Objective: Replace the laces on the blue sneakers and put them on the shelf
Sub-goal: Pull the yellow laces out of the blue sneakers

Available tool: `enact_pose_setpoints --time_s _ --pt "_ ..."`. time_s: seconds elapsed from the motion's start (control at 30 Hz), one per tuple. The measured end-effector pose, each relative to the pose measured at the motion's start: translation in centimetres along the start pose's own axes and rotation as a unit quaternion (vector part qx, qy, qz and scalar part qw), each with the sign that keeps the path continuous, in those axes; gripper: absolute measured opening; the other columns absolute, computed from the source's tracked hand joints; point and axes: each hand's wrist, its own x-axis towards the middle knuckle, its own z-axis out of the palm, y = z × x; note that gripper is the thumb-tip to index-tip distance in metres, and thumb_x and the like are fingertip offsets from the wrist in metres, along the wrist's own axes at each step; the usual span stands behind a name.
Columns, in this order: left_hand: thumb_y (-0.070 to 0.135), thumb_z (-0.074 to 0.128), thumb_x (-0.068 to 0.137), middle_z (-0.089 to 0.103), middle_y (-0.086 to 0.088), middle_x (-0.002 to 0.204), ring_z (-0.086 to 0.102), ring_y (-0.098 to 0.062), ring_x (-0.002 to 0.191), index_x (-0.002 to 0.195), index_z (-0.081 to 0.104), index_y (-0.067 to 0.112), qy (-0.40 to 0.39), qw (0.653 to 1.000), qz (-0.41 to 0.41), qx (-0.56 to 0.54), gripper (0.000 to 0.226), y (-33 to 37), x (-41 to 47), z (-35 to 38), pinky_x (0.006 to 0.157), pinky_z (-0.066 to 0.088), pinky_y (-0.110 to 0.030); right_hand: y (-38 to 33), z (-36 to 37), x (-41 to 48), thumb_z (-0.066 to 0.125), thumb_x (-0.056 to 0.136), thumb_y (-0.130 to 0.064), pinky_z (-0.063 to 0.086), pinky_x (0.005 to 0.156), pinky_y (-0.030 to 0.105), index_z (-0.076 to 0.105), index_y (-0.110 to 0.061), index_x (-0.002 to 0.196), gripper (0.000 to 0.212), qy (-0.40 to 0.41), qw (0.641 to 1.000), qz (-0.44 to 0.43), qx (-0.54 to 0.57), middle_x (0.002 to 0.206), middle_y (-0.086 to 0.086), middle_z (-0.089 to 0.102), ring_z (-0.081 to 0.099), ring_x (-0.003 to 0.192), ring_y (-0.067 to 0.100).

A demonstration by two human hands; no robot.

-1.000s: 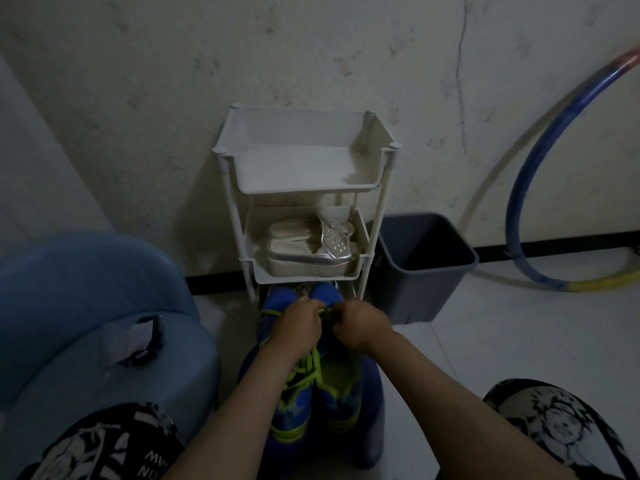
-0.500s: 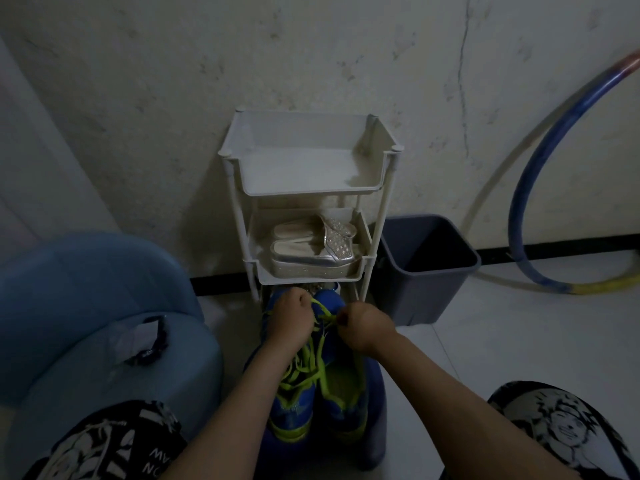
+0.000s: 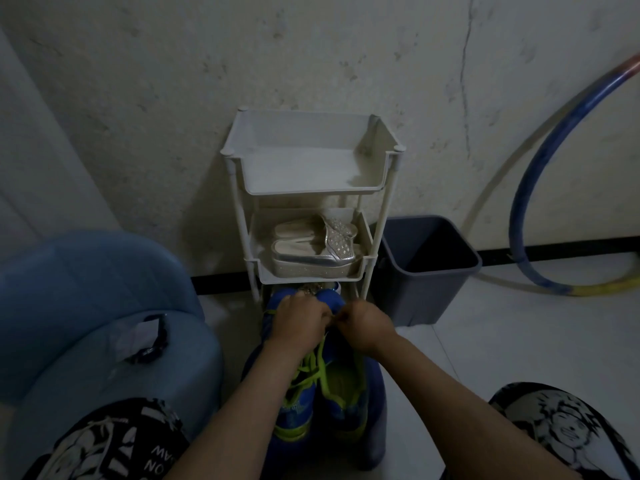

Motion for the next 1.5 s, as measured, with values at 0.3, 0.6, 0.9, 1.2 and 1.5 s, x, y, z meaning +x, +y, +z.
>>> enact_pose_setpoints --time_s 0.3,0.6,0.9,1.2,1.5 --pt "0.02 0.045 0.098 0.064 -0.005 0.109 0.05 -0.028 0.108 0.098 0.065 0.019 0.204 0.902 -0.276 -0.263 0.02 -1.4 0.3 -1.6 0.087 0.042 -0.037 0.1 0.2 0.1 0.054 0.096 -0.033 0.053 0.077 0.034 0.072 -0.018 0.102 0.024 -0.002 1.0 0.003 0.003 0.103 0.006 0.068 0.066 0.093 0.023" --pt "0.021 0.053 0.093 0.057 0.005 0.122 0.047 -0.02 0.114 0.127 0.061 0.036 0.004 0.996 0.023 -0.082 0.039 0.1 -0.1 -0.1 0.093 0.041 -0.035 -0.2 0.2 -0.1 0.05 0.098 -0.033 0.051 0.076 0.033 0.07 -0.018 0.102 0.025 0.013 1.0 -0.015 -0.004 0.105 0.008 0.067 0.065 0.093 0.025" --pt "0.019 0.052 0.094 0.058 0.001 0.09 0.054 -0.021 0.091 0.082 0.07 0.021 0.074 0.974 -0.099 -0.191 0.021 -0.8 0.6 0.3 0.075 0.047 -0.038 -0.2 -0.2 -0.1 0.058 0.094 -0.034 0.054 0.079 0.033 0.072 -0.023 0.106 0.021 0.005 1.0 0.008 0.01 0.106 0.002 0.07 0.066 0.096 0.02" --pt "0.017 0.047 0.098 0.062 -0.006 0.107 0.051 -0.028 0.105 0.103 0.067 0.015 0.257 0.927 -0.197 -0.189 0.021 -1.3 0.0 -0.1 0.09 0.044 -0.04 -0.2 -0.1 0.1 0.056 0.095 -0.031 0.054 0.08 0.033 0.07 -0.025 0.108 0.02 -0.006 1.0 0.015 0.002 0.108 0.002 0.068 0.065 0.098 0.02" --pt "0.02 0.053 0.091 0.059 0.007 0.123 0.053 -0.016 0.116 0.115 0.068 0.032 -0.026 0.991 0.003 -0.134 0.031 -0.3 -0.5 0.9 0.086 0.051 -0.037 -0.3 0.1 -0.1 0.052 0.096 -0.034 0.048 0.072 0.03 0.071 -0.02 0.101 0.024 0.01 1.0 0.0 0.001 0.101 0.006 0.067 0.066 0.093 0.025"
